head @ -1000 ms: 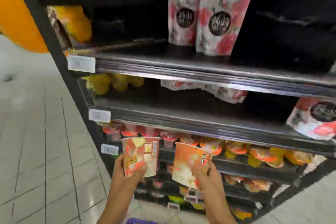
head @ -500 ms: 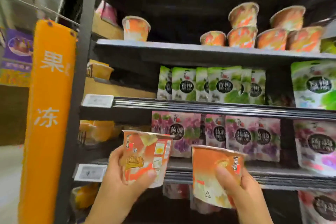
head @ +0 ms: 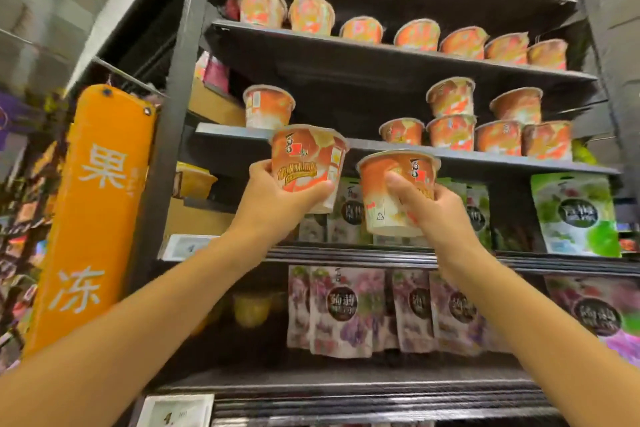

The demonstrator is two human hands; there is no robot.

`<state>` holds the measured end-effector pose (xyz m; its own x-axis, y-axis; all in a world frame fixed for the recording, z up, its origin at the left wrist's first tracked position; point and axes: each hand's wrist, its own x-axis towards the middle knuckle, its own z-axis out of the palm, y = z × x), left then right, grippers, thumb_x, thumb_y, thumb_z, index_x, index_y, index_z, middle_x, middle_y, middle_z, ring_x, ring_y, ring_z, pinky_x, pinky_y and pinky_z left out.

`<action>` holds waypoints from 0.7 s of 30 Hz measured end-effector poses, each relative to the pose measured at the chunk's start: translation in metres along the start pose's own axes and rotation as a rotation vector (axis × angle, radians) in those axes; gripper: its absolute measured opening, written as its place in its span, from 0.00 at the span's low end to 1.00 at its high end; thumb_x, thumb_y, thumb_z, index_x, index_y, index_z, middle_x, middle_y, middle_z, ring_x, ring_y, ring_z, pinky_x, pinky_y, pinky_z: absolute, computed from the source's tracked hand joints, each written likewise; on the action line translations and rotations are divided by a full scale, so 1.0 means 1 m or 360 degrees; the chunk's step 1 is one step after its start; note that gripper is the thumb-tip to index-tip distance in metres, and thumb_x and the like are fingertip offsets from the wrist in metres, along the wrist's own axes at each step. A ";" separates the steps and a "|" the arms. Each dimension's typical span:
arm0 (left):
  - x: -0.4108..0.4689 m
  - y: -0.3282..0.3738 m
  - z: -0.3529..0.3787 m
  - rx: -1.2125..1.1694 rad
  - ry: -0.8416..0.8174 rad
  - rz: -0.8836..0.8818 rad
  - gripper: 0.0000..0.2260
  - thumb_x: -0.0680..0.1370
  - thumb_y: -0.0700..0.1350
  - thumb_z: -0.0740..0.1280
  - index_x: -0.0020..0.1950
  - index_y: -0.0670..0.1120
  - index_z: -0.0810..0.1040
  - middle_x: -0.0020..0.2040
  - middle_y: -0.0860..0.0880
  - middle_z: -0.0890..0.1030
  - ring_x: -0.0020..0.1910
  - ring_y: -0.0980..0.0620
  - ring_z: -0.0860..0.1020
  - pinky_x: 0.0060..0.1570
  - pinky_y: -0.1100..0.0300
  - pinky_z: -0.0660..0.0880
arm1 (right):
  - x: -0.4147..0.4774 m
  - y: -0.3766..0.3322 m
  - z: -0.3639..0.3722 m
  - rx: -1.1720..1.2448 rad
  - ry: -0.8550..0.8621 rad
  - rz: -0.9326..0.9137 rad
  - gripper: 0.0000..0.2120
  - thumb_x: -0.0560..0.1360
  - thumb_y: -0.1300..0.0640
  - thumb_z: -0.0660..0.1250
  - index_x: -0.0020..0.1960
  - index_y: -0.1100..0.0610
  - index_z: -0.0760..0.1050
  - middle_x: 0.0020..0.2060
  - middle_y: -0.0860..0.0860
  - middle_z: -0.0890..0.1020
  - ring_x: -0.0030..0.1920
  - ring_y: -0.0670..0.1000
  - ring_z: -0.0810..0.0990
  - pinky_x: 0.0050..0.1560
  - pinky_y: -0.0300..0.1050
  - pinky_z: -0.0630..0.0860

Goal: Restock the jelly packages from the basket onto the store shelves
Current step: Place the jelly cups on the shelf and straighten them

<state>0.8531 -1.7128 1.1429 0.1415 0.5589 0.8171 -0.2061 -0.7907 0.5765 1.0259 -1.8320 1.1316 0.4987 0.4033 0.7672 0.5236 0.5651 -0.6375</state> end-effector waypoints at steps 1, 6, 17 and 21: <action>0.011 0.005 0.004 0.0029 -0.0002 0.0029 0.39 0.66 0.57 0.78 0.70 0.49 0.62 0.52 0.57 0.75 0.47 0.61 0.75 0.39 0.70 0.68 | 0.011 -0.004 0.000 -0.0022 0.0015 -0.0004 0.35 0.56 0.30 0.74 0.53 0.52 0.79 0.43 0.47 0.87 0.45 0.47 0.86 0.44 0.44 0.79; 0.060 0.027 0.021 0.0070 0.0043 0.0032 0.40 0.68 0.56 0.78 0.72 0.47 0.61 0.63 0.50 0.75 0.61 0.52 0.74 0.54 0.59 0.69 | 0.062 -0.023 -0.003 -0.0160 0.0077 -0.0045 0.26 0.61 0.32 0.73 0.49 0.50 0.77 0.44 0.48 0.85 0.49 0.50 0.83 0.53 0.49 0.79; 0.144 0.051 0.056 0.0486 0.0301 0.0046 0.46 0.65 0.64 0.76 0.74 0.45 0.60 0.66 0.46 0.73 0.65 0.46 0.73 0.63 0.51 0.73 | 0.142 -0.037 -0.011 -0.0307 0.0262 -0.0208 0.43 0.62 0.29 0.73 0.65 0.59 0.73 0.53 0.51 0.80 0.52 0.51 0.78 0.41 0.41 0.70; 0.163 0.044 0.063 0.0750 0.0319 0.0060 0.41 0.67 0.64 0.75 0.71 0.43 0.65 0.65 0.45 0.74 0.64 0.45 0.74 0.62 0.51 0.74 | 0.169 -0.038 -0.007 -0.0243 0.0299 -0.0194 0.39 0.62 0.30 0.74 0.61 0.57 0.74 0.45 0.47 0.79 0.46 0.46 0.77 0.39 0.40 0.71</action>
<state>0.9279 -1.6721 1.3013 -0.0556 0.5283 0.8472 0.2582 -0.8121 0.5233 1.0954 -1.7905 1.2844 0.5376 0.1904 0.8214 0.6785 0.4807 -0.5555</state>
